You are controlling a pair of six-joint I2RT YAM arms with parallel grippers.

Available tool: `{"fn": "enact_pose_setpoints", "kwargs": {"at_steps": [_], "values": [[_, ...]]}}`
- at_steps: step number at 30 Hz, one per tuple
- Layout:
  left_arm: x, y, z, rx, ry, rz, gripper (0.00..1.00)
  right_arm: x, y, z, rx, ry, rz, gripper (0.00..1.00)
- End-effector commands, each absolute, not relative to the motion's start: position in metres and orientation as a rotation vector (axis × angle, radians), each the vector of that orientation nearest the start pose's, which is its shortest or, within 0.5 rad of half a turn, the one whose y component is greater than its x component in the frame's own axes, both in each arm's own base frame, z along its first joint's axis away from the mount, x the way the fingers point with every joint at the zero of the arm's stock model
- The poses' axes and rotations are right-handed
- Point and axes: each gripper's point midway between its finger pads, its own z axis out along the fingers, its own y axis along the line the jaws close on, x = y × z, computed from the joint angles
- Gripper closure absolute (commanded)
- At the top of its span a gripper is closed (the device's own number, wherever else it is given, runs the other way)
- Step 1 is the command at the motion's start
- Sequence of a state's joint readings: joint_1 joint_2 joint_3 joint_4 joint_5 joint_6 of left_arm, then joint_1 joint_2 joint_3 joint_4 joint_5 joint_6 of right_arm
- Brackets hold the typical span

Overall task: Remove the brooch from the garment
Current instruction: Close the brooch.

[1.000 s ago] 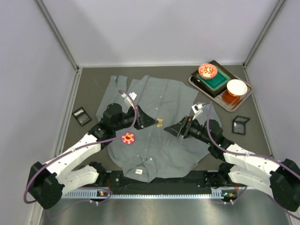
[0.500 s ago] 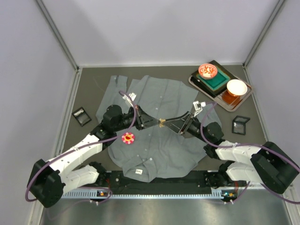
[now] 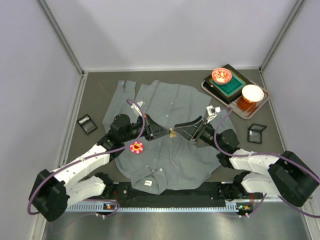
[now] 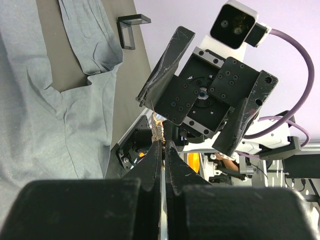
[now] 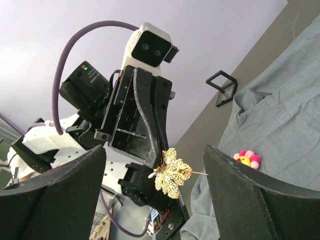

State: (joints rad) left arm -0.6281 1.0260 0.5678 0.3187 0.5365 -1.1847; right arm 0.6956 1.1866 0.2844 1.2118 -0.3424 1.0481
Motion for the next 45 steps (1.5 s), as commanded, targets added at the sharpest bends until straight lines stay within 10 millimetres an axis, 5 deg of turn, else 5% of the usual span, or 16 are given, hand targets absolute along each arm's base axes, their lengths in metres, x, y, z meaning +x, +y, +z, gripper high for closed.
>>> {"fn": "enact_pose_setpoints", "kwargs": {"at_steps": [1, 12, 23, 24, 25, 29, 32, 36, 45], "values": [[0.195, -0.295, 0.258, -0.049, 1.975, -1.748, 1.00, 0.199, 0.290, 0.290, -0.171, 1.337, 1.683, 0.23], [0.200, -0.298, 0.243, -0.066, 2.019, -1.720, 1.00, 0.192, 0.289, 0.297, -0.213, 1.382, 1.585, 0.24], [0.202, -0.299, 0.252, -0.059, 1.986, -1.739, 1.00, 0.185, 0.296, 0.308, -0.213, 1.378, 1.582, 0.24], [0.201, -0.299, 0.251, -0.059, 1.990, -1.739, 1.00, 0.196, 0.295, 0.278, -0.196, 1.522, 1.473, 0.24], [0.201, -0.298, 0.250, -0.066, 1.991, -1.738, 1.00, 0.200, 0.288, 0.287, -0.168, 1.525, 1.423, 0.21], [0.200, -0.297, 0.251, -0.069, 1.985, -1.740, 1.00, 0.218, 0.268, 0.259, -0.047, 1.641, 1.257, 0.15], [0.199, -0.297, 0.255, -0.073, 1.975, -1.755, 1.00, 0.218, 0.273, 0.243, -0.019, 1.683, 1.287, 0.12], [0.196, -0.298, 0.263, -0.075, 1.945, -1.804, 1.00, 0.215, 0.284, 0.247, -0.008, 1.644, 1.408, 0.11], [0.197, -0.296, 0.265, -0.096, 1.929, -1.813, 1.00, 0.202, 0.291, 0.280, -0.028, 1.499, 1.592, 0.13]]}}
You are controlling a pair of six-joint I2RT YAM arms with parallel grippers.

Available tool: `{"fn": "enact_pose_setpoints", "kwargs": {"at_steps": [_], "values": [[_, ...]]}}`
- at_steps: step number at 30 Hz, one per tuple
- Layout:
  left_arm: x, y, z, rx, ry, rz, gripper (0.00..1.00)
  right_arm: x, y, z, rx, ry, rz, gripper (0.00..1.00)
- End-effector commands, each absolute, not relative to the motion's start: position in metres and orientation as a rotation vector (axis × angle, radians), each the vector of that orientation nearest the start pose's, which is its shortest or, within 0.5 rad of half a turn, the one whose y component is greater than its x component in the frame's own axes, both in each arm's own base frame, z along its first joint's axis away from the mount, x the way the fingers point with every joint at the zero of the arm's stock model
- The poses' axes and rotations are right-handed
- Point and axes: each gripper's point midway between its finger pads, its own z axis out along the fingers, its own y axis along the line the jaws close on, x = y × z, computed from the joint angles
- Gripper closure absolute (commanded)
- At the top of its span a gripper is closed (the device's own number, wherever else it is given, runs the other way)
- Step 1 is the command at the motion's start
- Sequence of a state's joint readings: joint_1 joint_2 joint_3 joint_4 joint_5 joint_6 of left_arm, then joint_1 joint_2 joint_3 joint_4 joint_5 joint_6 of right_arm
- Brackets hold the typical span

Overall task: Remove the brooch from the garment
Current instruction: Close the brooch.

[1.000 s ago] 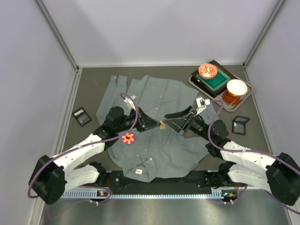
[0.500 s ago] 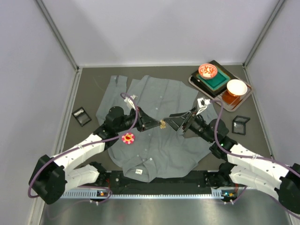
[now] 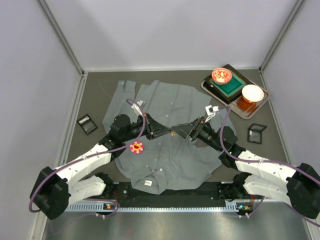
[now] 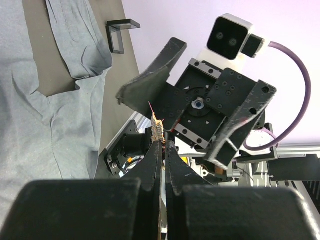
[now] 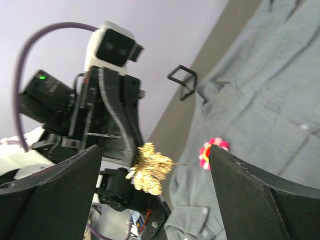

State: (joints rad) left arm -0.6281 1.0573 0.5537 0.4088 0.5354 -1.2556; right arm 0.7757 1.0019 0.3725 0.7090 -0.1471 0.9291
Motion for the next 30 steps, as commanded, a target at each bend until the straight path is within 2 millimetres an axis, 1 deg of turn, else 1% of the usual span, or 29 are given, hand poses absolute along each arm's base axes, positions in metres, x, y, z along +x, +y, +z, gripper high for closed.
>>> {"fn": "enact_pose_setpoints", "kwargs": {"at_steps": [1, 2, 7, 13, 15, 16, 18, 30], "values": [[0.197, -0.296, 0.264, -0.100, 1.930, -1.812, 1.00, 0.200, 0.291, 0.282, -0.030, 1.487, 1.604, 0.14], [0.197, -0.296, 0.264, -0.102, 1.930, -1.815, 1.00, 0.198, 0.290, 0.285, -0.032, 1.469, 1.617, 0.14], [0.198, -0.296, 0.263, -0.107, 1.930, -1.811, 1.00, 0.198, 0.286, 0.284, -0.028, 1.468, 1.603, 0.16], [0.200, -0.296, 0.260, -0.120, 1.937, -1.803, 1.00, 0.194, 0.285, 0.289, -0.047, 1.453, 1.603, 0.18], [0.200, -0.297, 0.259, -0.121, 1.940, -1.802, 1.00, 0.194, 0.283, 0.290, -0.060, 1.452, 1.575, 0.18], [0.201, -0.297, 0.258, -0.125, 1.944, -1.799, 1.00, 0.195, 0.283, 0.287, -0.054, 1.467, 1.563, 0.18], [0.201, -0.298, 0.256, -0.130, 1.952, -1.800, 1.00, 0.194, 0.282, 0.289, -0.059, 1.458, 1.564, 0.18], [0.203, -0.298, 0.257, -0.143, 1.948, -1.806, 1.00, 0.186, 0.293, 0.294, -0.080, 1.448, 1.634, 0.19]]}}
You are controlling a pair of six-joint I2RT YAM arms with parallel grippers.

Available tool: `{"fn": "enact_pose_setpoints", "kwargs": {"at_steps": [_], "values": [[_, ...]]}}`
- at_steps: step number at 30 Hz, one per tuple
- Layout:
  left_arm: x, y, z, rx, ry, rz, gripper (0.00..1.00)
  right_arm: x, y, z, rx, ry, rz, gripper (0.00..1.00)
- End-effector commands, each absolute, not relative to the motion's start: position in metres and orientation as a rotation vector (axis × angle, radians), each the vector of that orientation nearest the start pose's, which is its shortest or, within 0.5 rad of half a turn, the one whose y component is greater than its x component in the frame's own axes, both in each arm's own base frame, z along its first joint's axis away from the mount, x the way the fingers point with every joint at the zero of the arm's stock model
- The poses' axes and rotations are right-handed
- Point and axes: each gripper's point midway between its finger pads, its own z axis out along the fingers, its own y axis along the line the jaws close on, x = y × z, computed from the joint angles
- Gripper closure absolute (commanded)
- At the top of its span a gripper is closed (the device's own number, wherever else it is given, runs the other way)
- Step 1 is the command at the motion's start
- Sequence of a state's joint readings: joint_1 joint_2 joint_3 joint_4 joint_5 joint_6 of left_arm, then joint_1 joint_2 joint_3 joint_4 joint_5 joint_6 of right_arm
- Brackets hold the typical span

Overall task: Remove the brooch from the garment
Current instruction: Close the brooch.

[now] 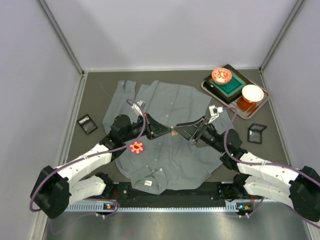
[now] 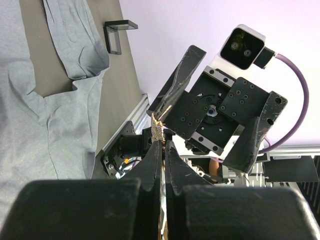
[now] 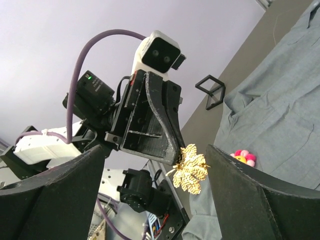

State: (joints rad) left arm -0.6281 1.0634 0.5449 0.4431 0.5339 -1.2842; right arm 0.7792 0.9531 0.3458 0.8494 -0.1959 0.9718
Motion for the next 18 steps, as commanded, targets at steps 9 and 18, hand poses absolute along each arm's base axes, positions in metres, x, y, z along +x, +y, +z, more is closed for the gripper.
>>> {"fn": "enact_pose_setpoints", "kwargs": {"at_steps": [9, 18], "values": [[0.206, -0.299, 0.251, -0.172, 1.965, -1.800, 1.00, 0.180, 0.303, 0.297, -0.092, 1.464, 1.646, 0.19], [0.208, -0.300, 0.247, -0.177, 1.968, -1.799, 1.00, 0.170, 0.309, 0.295, -0.171, 1.492, 1.579, 0.20]]}}
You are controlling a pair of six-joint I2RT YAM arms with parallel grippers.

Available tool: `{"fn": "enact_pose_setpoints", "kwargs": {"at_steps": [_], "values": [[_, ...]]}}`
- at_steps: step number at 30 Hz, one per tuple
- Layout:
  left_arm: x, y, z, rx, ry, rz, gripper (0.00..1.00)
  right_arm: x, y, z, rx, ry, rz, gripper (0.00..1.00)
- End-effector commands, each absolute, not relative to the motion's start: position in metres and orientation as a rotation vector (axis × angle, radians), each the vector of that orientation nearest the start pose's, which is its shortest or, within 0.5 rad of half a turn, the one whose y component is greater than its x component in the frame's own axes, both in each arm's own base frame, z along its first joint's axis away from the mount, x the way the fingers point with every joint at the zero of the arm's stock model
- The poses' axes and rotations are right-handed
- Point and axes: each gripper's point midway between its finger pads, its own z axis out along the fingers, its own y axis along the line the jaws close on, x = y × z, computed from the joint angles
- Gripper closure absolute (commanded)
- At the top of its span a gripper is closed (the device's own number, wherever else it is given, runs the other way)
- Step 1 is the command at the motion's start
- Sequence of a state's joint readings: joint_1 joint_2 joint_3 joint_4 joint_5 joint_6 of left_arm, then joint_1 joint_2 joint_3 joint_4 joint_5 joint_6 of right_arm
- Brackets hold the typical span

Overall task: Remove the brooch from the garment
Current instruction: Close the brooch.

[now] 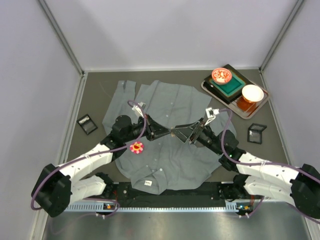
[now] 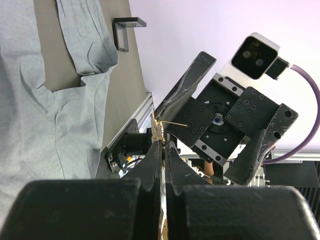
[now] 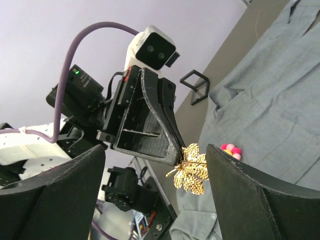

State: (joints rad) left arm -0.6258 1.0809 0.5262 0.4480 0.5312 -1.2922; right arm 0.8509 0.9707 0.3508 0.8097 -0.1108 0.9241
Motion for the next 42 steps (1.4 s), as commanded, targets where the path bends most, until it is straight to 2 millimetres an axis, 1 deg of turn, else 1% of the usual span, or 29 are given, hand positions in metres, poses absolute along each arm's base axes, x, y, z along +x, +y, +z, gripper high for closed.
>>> {"fn": "enact_pose_setpoints", "kwargs": {"at_steps": [1, 2, 3, 4, 5, 8, 15, 18, 21, 22, 24, 31, 33, 34, 35, 36, 37, 38, 39, 40, 42], "values": [[0.209, -0.300, 0.247, -0.176, 1.967, -1.799, 1.00, 0.169, 0.310, 0.293, -0.181, 1.504, 1.561, 0.20], [0.208, -0.300, 0.246, -0.174, 1.970, -1.801, 1.00, 0.171, 0.310, 0.288, -0.202, 1.526, 1.520, 0.20], [0.208, -0.301, 0.246, -0.170, 1.969, -1.803, 1.00, 0.172, 0.308, 0.287, -0.200, 1.532, 1.501, 0.20], [0.207, -0.300, 0.246, -0.164, 1.972, -1.808, 1.00, 0.172, 0.306, 0.290, -0.201, 1.520, 1.493, 0.20], [0.207, -0.301, 0.244, -0.163, 1.977, -1.807, 1.00, 0.173, 0.305, 0.287, -0.218, 1.532, 1.465, 0.20], [0.206, -0.301, 0.241, -0.164, 1.985, -1.810, 1.00, 0.174, 0.304, 0.293, -0.239, 1.526, 1.437, 0.20], [0.205, -0.301, 0.245, -0.154, 1.969, -1.823, 1.00, 0.170, 0.309, 0.290, -0.264, 1.535, 1.464, 0.20], [0.205, -0.301, 0.247, -0.139, 1.960, -1.831, 1.00, 0.169, 0.307, 0.292, -0.261, 1.531, 1.467, 0.20], [0.204, -0.301, 0.246, -0.136, 1.958, -1.835, 1.00, 0.168, 0.309, 0.286, -0.267, 1.567, 1.467, 0.21], [0.204, -0.301, 0.246, -0.140, 1.957, -1.840, 1.00, 0.167, 0.309, 0.288, -0.265, 1.560, 1.480, 0.21], [0.205, -0.301, 0.247, -0.142, 1.948, -1.843, 1.00, 0.165, 0.310, 0.286, -0.260, 1.559, 1.494, 0.21], [0.203, -0.300, 0.246, -0.145, 1.937, -1.863, 1.00, 0.164, 0.310, 0.288, -0.262, 1.560, 1.495, 0.21], [0.202, -0.300, 0.247, -0.132, 1.929, -1.866, 1.00, 0.168, 0.306, 0.283, -0.261, 1.588, 1.441, 0.21], [0.202, -0.300, 0.246, -0.130, 1.931, -1.865, 1.00, 0.168, 0.302, 0.293, -0.264, 1.567, 1.425, 0.21], [0.201, -0.300, 0.246, -0.122, 1.931, -1.867, 1.00, 0.172, 0.298, 0.283, -0.255, 1.620, 1.371, 0.21], [0.200, -0.299, 0.246, -0.110, 1.925, -1.866, 1.00, 0.174, 0.294, 0.284, -0.267, 1.625, 1.327, 0.20], [0.198, -0.300, 0.245, -0.093, 1.928, -1.873, 1.00, 0.174, 0.289, 0.302, -0.263, 1.592, 1.316, 0.19], [0.196, -0.300, 0.245, -0.083, 1.929, -1.878, 1.00, 0.177, 0.284, 0.302, -0.245, 1.612, 1.278, 0.18], [0.195, -0.300, 0.242, -0.074, 1.935, -1.879, 1.00, 0.178, 0.280, 0.295, -0.246, 1.668, 1.237, 0.16], [0.192, -0.300, 0.245, -0.047, 1.925, -1.895, 1.00, 0.178, 0.276, 0.311, -0.242, 1.650, 1.236, 0.15], [0.189, -0.301, 0.246, -0.021, 1.914, -1.908, 1.00, 0.179, 0.269, 0.321, -0.236, 1.676, 1.212, 0.13]]}}
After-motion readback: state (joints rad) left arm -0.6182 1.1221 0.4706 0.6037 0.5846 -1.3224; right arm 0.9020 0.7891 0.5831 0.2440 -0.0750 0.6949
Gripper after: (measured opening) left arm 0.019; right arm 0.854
